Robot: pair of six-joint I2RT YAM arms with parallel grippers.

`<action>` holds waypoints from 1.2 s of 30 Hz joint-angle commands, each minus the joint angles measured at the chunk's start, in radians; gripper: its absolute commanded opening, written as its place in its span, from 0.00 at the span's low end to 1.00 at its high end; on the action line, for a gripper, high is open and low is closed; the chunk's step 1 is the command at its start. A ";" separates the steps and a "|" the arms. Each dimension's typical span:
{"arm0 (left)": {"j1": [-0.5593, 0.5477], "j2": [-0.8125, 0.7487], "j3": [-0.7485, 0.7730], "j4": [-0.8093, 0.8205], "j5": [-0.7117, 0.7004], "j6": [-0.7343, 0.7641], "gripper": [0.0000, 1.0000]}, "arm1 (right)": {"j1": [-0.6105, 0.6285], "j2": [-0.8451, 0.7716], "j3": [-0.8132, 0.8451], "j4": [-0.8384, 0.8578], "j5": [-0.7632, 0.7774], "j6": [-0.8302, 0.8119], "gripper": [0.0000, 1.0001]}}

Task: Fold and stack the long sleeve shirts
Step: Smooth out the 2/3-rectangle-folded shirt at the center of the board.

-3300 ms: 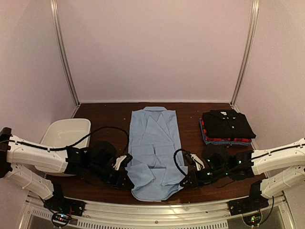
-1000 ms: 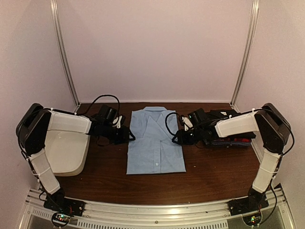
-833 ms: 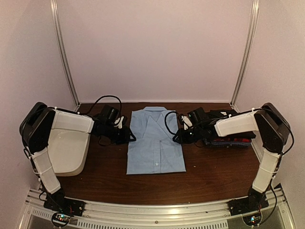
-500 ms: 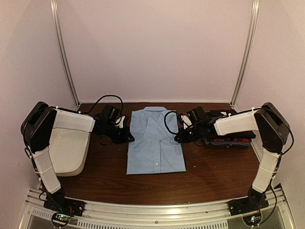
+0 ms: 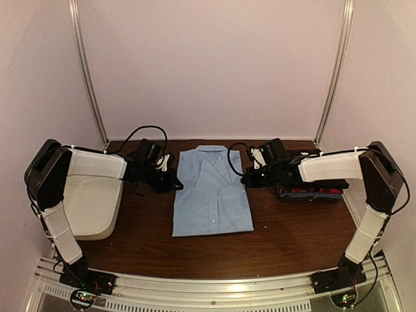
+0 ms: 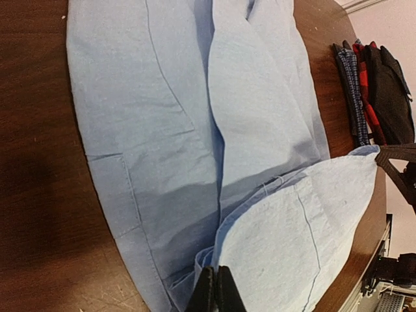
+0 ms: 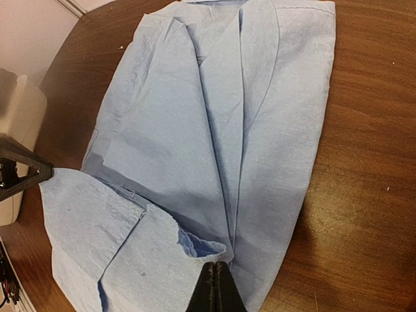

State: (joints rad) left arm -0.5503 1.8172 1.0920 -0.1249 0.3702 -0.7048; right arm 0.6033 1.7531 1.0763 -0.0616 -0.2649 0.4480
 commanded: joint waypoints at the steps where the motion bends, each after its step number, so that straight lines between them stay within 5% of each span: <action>1: 0.006 -0.035 0.009 0.023 -0.011 0.020 0.00 | -0.009 -0.007 -0.003 0.012 0.047 -0.002 0.00; 16: 0.006 0.022 0.007 0.018 -0.034 0.025 0.00 | -0.025 0.063 -0.034 0.028 0.051 0.015 0.00; 18: 0.006 0.028 0.012 0.021 -0.029 0.024 0.00 | -0.024 0.063 -0.030 0.026 0.043 0.014 0.06; 22: 0.006 0.032 0.028 0.008 -0.038 0.028 0.16 | -0.024 0.043 -0.007 0.002 0.040 0.001 0.24; 27: 0.006 0.017 0.071 -0.060 -0.117 0.042 0.41 | -0.009 -0.015 0.025 -0.069 0.082 -0.017 0.34; 36: -0.033 -0.073 0.119 -0.155 -0.273 0.054 0.42 | 0.115 -0.072 0.047 -0.148 0.153 -0.031 0.36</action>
State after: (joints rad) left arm -0.5583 1.8076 1.1637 -0.2409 0.1856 -0.6750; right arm 0.6617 1.7084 1.1053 -0.1677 -0.1547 0.4274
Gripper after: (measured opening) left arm 0.422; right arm 0.366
